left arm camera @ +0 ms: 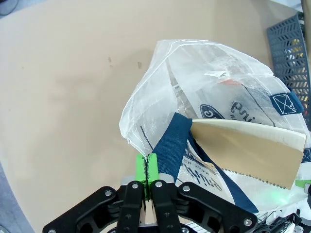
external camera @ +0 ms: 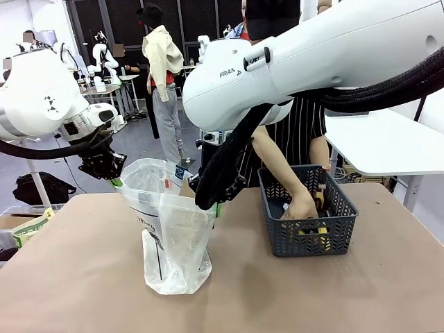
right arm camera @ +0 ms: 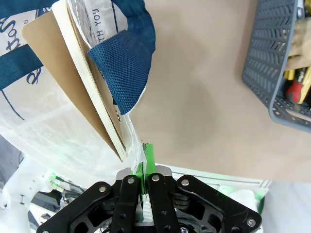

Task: Transfer purchased items from the store into the shopping bag.
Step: Move the Reusable shopping bag to the right side of the table.

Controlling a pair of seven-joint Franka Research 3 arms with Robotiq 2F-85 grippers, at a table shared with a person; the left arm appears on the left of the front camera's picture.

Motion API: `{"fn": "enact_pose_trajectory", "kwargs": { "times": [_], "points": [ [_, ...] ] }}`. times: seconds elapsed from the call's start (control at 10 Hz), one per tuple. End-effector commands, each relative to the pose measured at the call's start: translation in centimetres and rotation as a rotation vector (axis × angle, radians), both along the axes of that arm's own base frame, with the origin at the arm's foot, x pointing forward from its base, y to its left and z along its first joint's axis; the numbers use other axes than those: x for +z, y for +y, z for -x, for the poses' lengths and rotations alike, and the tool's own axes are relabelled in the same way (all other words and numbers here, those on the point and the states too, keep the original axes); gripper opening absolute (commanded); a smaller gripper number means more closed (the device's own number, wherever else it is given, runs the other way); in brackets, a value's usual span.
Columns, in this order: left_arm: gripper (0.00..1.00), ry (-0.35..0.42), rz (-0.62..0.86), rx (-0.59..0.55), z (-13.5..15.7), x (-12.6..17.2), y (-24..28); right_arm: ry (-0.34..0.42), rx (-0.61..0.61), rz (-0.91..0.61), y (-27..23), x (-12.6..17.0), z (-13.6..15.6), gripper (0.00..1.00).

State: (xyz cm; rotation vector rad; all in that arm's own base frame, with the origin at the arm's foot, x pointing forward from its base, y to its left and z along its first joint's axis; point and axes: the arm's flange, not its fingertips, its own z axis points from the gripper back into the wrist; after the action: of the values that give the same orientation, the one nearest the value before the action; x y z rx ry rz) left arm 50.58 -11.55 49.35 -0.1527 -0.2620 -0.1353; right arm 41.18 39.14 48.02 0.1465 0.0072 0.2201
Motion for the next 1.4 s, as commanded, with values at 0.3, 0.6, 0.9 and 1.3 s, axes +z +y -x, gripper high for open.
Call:
{"fn": "enact_pose_trajectory", "kwargs": {
  "times": [0.3,0.6,0.9,1.3],
  "points": [
    [0.0,-0.014,0.006,0.009,0.36,-0.02,0.32,0.003,0.007,-0.013,-0.48,-0.11,0.32,0.0],
    [0.0,-0.014,0.006,0.009,0.36,-0.02,0.32,0.003,0.007,-0.013,-0.48,-0.11,0.32,0.0],
    [0.0,-0.014,0.006,0.009,0.36,-0.02,0.32,0.003,0.007,-0.013,-0.48,-0.11,0.32,0.0],
    [0.0,-0.014,0.006,0.009,0.36,-0.02,0.32,0.003,0.007,-0.013,-0.48,-0.11,0.32,0.0]
  ]
}}
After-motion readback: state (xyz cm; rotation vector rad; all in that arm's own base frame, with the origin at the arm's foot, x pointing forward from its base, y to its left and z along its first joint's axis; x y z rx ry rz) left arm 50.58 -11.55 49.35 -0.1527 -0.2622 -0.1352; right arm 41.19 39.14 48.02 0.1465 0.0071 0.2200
